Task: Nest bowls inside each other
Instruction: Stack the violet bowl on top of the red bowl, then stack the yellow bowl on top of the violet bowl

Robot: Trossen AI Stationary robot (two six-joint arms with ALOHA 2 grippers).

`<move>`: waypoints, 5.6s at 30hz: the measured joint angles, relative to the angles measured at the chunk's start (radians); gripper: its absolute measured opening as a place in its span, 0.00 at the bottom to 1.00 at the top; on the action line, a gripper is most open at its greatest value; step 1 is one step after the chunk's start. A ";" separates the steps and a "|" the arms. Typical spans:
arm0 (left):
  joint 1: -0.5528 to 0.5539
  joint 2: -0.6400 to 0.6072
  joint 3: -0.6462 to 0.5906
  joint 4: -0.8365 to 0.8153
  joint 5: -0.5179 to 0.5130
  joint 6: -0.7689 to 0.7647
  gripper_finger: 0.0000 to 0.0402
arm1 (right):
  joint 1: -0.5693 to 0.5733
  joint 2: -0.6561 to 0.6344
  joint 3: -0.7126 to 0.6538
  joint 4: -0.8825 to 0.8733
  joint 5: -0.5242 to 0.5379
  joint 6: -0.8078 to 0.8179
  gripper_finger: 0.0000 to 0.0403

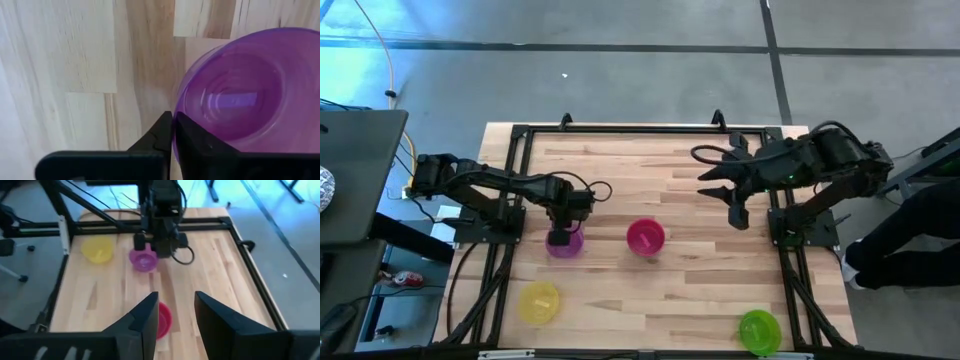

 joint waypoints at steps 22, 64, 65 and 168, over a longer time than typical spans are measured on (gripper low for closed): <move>0.057 0.000 0.262 -0.052 0.040 -0.088 0.00 | -0.003 0.000 0.000 -0.066 0.068 0.010 0.30; 0.049 0.619 1.040 -0.187 0.133 -0.023 0.00 | 0.089 -0.023 0.000 -0.128 0.049 0.112 0.30; 0.047 0.626 1.045 -0.188 0.141 -0.019 0.00 | 0.092 -0.027 0.000 -0.128 0.052 0.113 0.30; -0.547 0.068 0.246 -0.137 0.273 -0.184 0.39 | 0.117 -0.043 -0.002 -0.081 0.089 0.085 0.30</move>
